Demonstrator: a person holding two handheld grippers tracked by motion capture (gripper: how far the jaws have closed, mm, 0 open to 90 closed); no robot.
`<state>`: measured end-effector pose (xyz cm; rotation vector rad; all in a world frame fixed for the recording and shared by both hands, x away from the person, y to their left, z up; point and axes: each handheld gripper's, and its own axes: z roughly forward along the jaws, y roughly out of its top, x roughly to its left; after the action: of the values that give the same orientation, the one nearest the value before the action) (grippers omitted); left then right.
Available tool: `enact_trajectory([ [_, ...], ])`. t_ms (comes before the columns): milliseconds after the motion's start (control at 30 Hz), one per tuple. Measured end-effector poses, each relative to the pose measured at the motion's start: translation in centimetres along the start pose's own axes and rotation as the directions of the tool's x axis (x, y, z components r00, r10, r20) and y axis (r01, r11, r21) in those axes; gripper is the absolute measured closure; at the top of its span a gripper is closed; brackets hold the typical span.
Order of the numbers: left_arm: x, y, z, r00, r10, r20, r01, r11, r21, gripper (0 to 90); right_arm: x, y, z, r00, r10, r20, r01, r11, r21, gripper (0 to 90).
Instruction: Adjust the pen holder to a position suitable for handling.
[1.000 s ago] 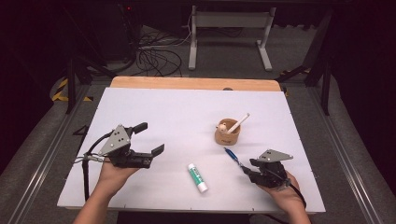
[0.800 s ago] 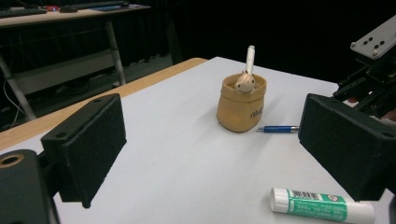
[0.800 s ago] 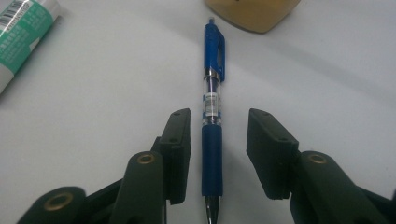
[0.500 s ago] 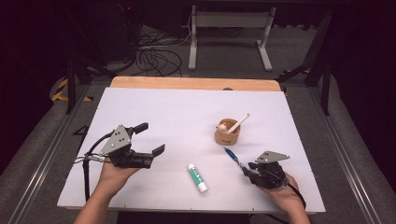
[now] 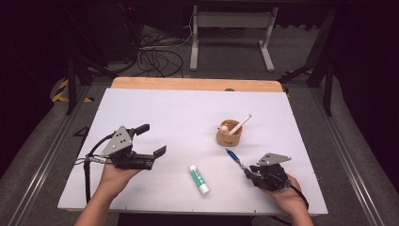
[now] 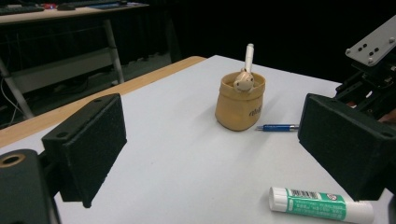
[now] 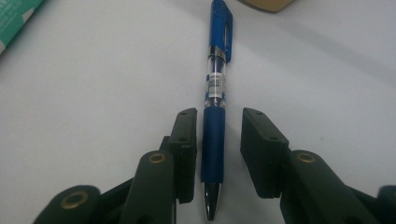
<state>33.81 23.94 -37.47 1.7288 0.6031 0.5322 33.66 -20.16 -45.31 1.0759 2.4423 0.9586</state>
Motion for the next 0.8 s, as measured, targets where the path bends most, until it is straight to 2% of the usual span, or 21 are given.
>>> enact_trajectory([
  [467,-0.07,0.03,0.03,1.0000,0.000,0.004,0.000,1.0000,-0.001,8.6,-0.25,-0.27,-0.10,0.9997,-0.014,-0.018,0.014,1.000,-0.005,69.9],
  [800,-0.18,0.02,0.15,0.9999,0.004,0.010,-0.004,1.0000,0.002,8.7,-0.44,-0.49,-0.13,0.9984,-0.047,-0.034,0.046,0.999,-0.015,71.3],
])
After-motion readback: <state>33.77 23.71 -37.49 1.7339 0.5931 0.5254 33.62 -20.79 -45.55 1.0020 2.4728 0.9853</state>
